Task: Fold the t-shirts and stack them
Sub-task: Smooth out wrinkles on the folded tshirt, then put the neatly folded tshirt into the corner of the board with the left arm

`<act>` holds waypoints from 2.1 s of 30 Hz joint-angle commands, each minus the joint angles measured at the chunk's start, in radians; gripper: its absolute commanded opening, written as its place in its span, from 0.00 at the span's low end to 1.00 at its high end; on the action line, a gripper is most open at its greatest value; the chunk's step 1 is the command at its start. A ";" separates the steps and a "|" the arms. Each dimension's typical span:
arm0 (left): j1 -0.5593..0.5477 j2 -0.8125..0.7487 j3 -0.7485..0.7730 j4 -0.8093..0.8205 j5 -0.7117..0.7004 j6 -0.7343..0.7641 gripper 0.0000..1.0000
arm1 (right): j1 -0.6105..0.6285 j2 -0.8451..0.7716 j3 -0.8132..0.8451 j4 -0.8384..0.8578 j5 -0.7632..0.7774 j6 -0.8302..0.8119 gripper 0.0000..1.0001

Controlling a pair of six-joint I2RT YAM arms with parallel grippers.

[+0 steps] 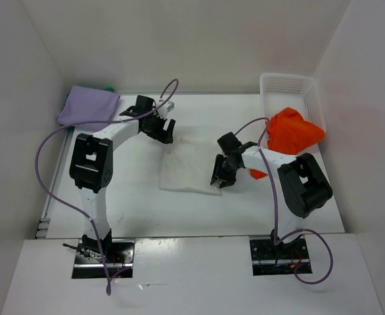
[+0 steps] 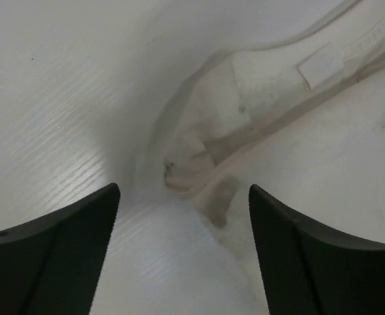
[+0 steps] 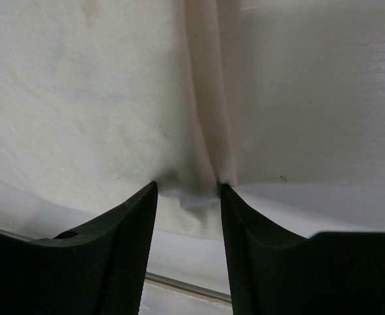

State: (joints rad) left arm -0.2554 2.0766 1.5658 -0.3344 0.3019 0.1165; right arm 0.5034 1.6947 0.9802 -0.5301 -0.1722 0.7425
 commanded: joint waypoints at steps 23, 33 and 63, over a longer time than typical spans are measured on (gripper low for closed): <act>-0.015 -0.012 -0.234 -0.189 0.187 -0.100 1.00 | -0.086 -0.231 0.100 -0.125 0.073 -0.063 0.53; -0.073 0.143 -0.204 -0.161 0.309 -0.150 0.63 | -0.176 -0.326 0.100 -0.163 0.040 -0.072 0.53; 0.136 -0.023 0.250 -0.198 -0.487 0.182 0.00 | -0.381 -0.340 0.178 -0.182 -0.009 -0.155 0.53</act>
State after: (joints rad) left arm -0.1070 2.0232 1.7294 -0.5423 -0.0303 0.2302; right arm 0.1360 1.3556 1.0924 -0.7132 -0.1734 0.6228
